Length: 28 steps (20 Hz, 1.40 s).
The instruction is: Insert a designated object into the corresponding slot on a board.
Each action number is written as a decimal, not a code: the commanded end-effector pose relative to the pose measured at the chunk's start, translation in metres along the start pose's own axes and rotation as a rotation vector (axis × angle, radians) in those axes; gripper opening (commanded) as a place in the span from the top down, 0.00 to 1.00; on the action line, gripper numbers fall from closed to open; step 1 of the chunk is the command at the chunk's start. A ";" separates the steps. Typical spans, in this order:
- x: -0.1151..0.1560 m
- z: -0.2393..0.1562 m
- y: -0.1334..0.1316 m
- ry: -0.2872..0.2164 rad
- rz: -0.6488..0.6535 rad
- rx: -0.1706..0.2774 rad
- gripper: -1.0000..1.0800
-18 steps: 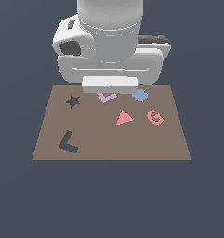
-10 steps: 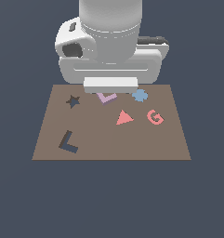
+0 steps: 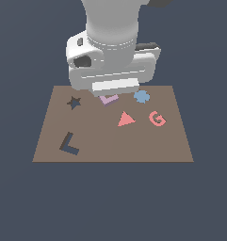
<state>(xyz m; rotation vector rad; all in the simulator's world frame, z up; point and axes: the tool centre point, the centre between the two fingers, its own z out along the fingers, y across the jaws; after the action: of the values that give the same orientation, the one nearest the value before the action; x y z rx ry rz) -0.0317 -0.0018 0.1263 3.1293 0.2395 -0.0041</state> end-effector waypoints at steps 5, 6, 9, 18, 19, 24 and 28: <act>-0.025 0.033 0.000 0.001 -0.161 0.002 0.04; -0.029 0.038 0.001 0.002 -0.184 0.002 0.04; -0.038 0.050 0.002 0.003 -0.245 0.003 0.04; -0.054 0.074 0.007 0.004 -0.356 0.003 0.04; -0.055 0.075 0.008 0.004 -0.361 0.003 0.04; -0.056 0.077 0.009 0.003 -0.369 0.003 0.04; -0.056 0.077 0.009 0.003 -0.367 0.003 0.04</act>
<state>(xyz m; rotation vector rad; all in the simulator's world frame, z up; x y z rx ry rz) -0.0855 -0.0192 0.0497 3.0366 0.8068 -0.0003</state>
